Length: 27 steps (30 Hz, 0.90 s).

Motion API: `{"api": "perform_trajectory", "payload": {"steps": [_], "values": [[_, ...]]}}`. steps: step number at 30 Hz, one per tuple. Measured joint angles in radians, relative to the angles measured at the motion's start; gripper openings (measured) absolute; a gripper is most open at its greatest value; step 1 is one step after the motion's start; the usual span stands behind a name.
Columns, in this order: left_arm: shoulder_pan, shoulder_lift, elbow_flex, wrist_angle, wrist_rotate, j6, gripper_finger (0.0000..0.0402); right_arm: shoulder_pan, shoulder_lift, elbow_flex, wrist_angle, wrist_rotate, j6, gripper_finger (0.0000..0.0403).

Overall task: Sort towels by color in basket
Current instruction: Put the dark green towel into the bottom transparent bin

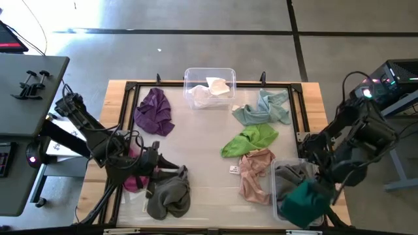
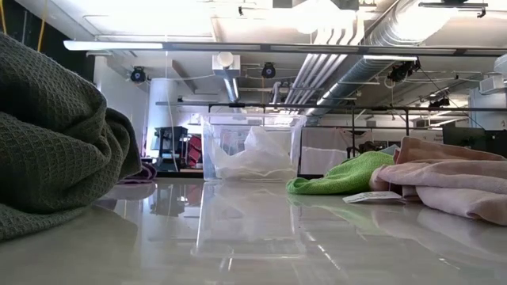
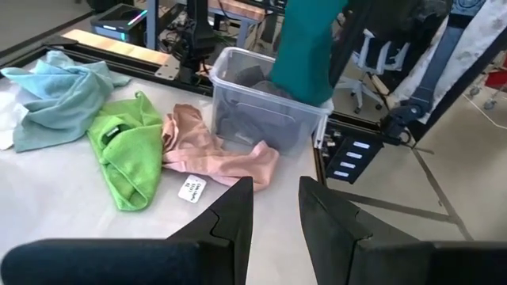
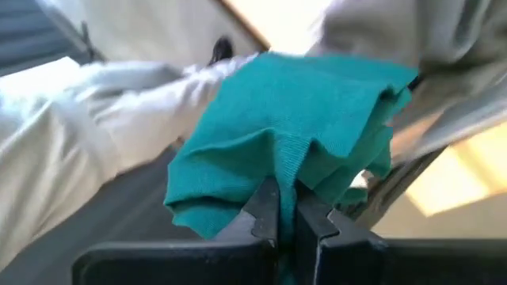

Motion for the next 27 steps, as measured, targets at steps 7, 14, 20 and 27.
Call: {"api": "perform_trajectory", "payload": {"steps": [7,14,20,27], "values": [[0.035,0.000,0.000,0.000,0.000,0.034,0.0090,-0.061,-0.070,-0.249,0.001,0.052,-0.097,0.0001],[0.052,0.000,0.000,0.000,0.001,0.038,0.0090,-0.104,-0.054,-0.482,0.003,0.035,-0.147,0.0001],[0.057,0.000,0.000,0.000,0.001,0.038,0.0090,-0.111,0.021,-0.575,0.086,-0.006,-0.193,0.0011],[0.057,0.000,0.000,0.000,0.001,0.035,0.0090,-0.094,0.107,-0.641,0.264,-0.019,-0.289,0.0018]]}}
